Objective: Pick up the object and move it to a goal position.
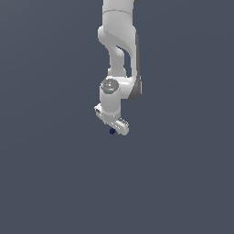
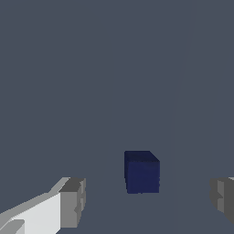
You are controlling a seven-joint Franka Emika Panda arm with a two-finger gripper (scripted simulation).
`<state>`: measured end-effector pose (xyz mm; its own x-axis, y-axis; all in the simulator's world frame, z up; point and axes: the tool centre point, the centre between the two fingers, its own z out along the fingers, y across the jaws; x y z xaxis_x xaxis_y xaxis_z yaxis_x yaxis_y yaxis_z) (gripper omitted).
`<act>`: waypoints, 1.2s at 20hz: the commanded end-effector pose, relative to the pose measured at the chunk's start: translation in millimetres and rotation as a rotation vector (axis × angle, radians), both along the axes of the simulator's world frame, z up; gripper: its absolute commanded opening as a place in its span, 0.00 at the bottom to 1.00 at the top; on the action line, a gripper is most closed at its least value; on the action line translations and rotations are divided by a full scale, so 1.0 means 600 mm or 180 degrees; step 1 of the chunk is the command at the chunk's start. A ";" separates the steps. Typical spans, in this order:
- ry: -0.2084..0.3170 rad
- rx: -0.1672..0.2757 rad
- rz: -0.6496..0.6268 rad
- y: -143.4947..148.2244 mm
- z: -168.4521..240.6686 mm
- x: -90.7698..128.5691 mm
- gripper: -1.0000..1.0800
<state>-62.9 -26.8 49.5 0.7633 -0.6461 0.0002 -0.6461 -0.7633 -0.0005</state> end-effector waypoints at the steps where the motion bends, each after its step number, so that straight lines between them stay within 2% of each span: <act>1: 0.0003 0.0000 -0.0005 0.000 -0.020 -0.002 0.96; 10: 0.0002 0.0000 -0.0013 0.000 -0.061 -0.001 0.96; 11: 0.0002 0.0000 -0.0013 0.000 -0.061 -0.001 0.00; 24: 0.0002 0.0000 -0.0013 0.004 -0.056 -0.001 0.00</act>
